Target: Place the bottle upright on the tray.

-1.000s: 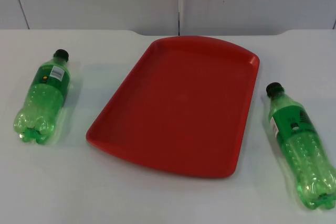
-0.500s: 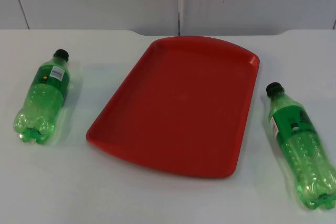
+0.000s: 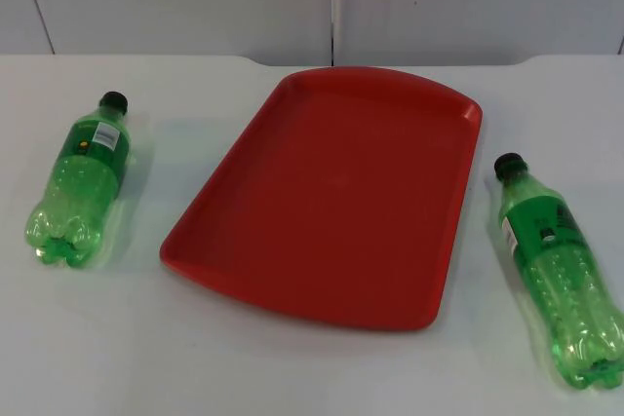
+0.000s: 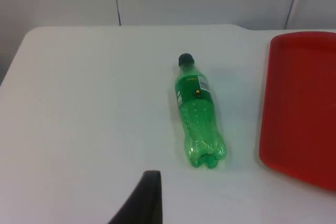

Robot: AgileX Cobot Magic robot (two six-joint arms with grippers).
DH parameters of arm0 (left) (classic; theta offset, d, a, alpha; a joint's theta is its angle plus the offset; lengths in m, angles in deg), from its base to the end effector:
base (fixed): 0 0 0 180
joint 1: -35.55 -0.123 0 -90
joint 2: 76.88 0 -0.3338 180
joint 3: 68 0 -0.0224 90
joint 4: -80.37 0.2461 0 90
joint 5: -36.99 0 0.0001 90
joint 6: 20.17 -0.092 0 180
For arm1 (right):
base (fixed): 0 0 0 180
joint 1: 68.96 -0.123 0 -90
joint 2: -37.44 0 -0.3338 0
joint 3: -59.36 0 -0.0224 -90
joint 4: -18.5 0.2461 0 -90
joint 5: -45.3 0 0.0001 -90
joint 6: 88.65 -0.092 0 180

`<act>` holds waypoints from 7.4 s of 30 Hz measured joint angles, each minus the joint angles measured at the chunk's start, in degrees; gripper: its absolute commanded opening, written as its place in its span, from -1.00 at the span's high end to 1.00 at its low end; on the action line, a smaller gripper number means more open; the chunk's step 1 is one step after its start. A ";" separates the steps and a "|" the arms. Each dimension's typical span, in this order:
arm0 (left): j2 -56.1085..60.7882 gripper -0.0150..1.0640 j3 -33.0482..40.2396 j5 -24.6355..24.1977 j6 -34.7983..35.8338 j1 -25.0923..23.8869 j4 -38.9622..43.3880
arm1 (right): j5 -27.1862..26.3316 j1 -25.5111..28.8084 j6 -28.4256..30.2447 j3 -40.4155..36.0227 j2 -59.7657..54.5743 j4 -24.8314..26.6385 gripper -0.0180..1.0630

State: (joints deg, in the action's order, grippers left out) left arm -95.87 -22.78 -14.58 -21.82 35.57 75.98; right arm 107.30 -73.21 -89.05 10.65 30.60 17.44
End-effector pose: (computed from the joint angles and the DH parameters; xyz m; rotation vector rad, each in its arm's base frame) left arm -0.0211 -0.0055 0.3189 0.0194 2.0191 -0.0728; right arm -0.0594 -0.0059 0.2778 -0.0677 2.0505 0.0283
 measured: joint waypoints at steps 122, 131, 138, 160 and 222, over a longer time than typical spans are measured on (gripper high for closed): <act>-124.14 -0.98 -68.55 1.22 -1.85 0.99 -0.32 | 0.00 0.00 -0.11 0.00 0.00 0.09 -0.98; -126.27 -0.98 -69.30 2.81 -1.71 0.99 -1.17 | 0.00 0.00 -0.11 0.00 0.00 0.09 -0.98; -127.23 -0.98 -70.41 2.60 -1.71 0.99 -1.17 | 0.00 0.00 -0.11 0.00 0.00 0.09 -0.98; -127.27 0.97 -70.39 1.17 -1.38 0.99 -1.44 | 0.00 0.00 -0.11 0.00 0.00 0.09 -0.98; -75.12 0.97 -34.52 51.57 -20.42 13.04 -24.14 | 0.00 0.00 -0.11 0.00 0.00 0.20 -0.98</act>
State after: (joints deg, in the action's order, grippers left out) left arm -170.99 -57.30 36.99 -42.25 48.61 51.84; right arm 107.30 -73.21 -89.15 10.65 30.60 17.64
